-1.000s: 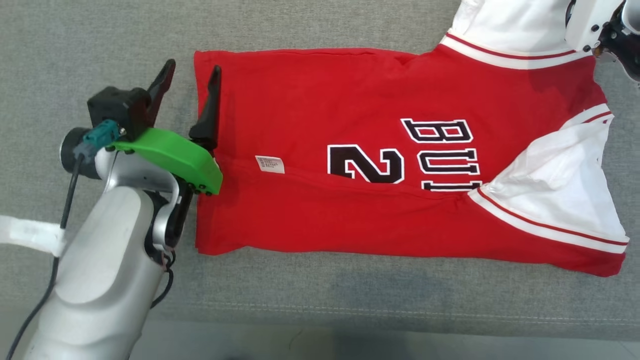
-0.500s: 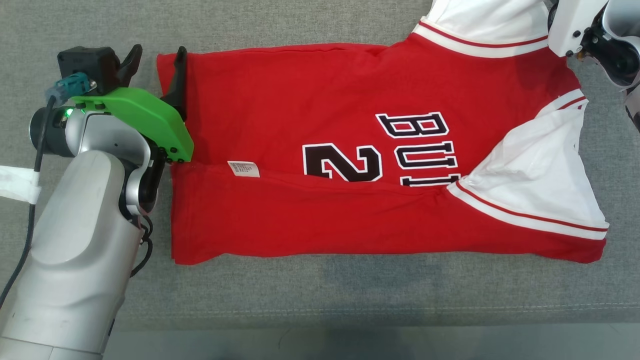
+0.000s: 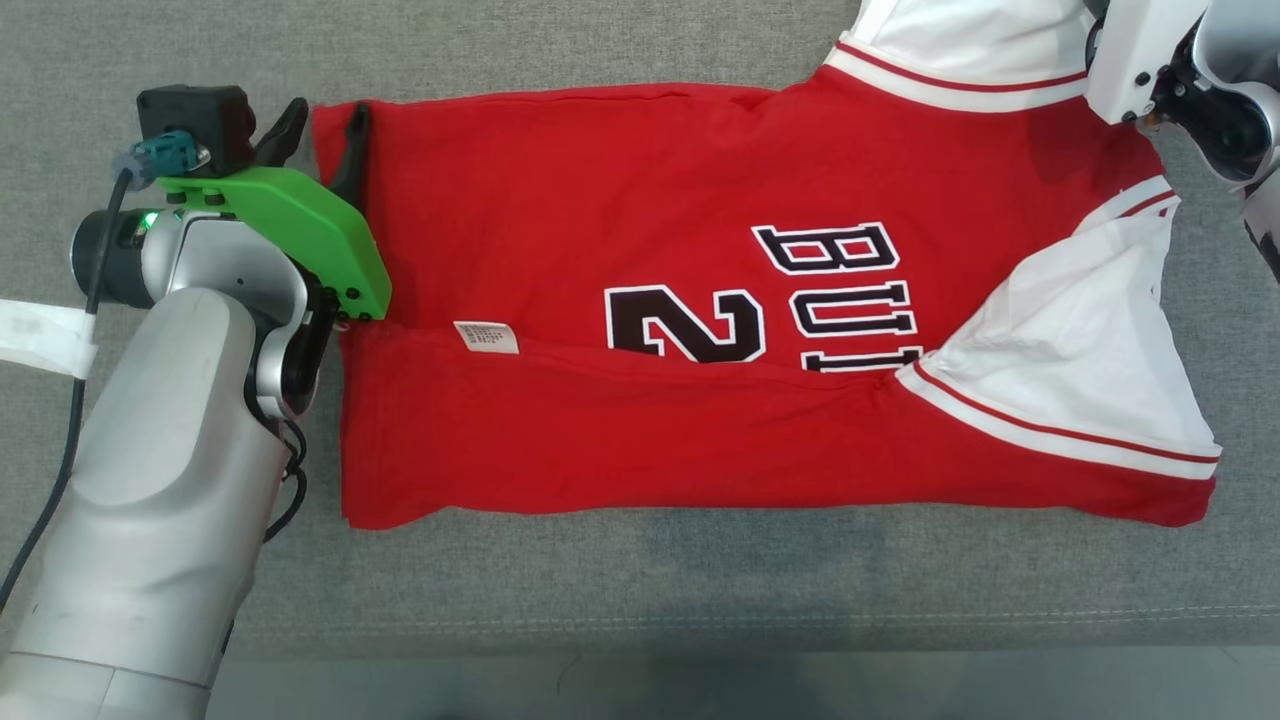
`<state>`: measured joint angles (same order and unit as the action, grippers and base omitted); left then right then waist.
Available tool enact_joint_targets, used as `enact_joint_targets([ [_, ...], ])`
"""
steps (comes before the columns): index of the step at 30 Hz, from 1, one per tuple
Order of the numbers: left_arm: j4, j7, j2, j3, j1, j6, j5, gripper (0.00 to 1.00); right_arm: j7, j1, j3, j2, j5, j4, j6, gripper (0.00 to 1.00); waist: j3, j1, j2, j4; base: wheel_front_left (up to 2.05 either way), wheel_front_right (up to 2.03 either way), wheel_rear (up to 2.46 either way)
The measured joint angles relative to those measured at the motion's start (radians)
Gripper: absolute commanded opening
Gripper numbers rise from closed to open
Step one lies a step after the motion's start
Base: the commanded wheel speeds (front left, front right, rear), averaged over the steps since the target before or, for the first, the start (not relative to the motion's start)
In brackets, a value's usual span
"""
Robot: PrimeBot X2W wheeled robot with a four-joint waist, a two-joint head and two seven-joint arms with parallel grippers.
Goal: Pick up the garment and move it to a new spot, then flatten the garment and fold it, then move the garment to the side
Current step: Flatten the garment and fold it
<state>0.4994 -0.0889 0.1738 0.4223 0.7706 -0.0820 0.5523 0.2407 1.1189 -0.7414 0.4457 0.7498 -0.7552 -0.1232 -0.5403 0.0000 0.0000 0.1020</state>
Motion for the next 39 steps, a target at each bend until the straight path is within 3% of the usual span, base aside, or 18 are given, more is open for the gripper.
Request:
enact_joint_targets([
  [4,0.026,-0.017,0.000,0.003,0.000,0.004,0.001,0.69,-0.004,0.000,-0.009,0.001,0.010,0.000,0.000,0.00,0.001,0.0000,0.0000,0.002,0.00,0.00,0.00],
  [7,0.038,-0.017,-0.001,0.002,0.003,0.012,0.004,0.65,-0.004,0.000,-0.017,0.001,0.020,0.000,0.000,0.00,0.001,0.0000,0.0000,0.004,0.00,0.00,0.00],
  [12,0.057,-0.002,-0.010,-0.004,0.020,0.013,0.012,0.33,-0.009,0.001,-0.031,0.001,0.034,0.001,0.000,0.00,0.000,0.0000,0.0000,0.003,0.00,0.00,0.00],
  [13,0.060,0.002,-0.014,-0.003,0.023,0.017,0.012,0.08,-0.011,0.001,-0.035,0.001,0.035,0.002,0.000,0.00,0.000,0.0000,0.0000,0.002,0.00,0.00,0.00],
  [14,0.063,0.003,-0.017,-0.002,0.025,0.025,0.012,0.00,-0.011,0.001,-0.037,0.001,0.035,0.002,0.000,0.00,0.000,0.0000,0.0000,0.002,0.00,0.00,0.00],
  [28,0.043,0.168,-0.033,-0.034,0.022,0.056,0.023,0.00,-0.099,-0.005,-0.042,0.018,0.073,0.020,0.000,0.00,0.026,0.0000,0.0000,-0.001,0.00,0.00,0.00],
  [39,-0.024,0.320,-0.057,-0.060,-0.159,0.066,0.053,0.00,-0.280,-0.137,-0.043,0.036,0.116,0.121,0.000,0.00,0.077,0.0000,0.0000,0.019,0.00,0.00,0.00],
])
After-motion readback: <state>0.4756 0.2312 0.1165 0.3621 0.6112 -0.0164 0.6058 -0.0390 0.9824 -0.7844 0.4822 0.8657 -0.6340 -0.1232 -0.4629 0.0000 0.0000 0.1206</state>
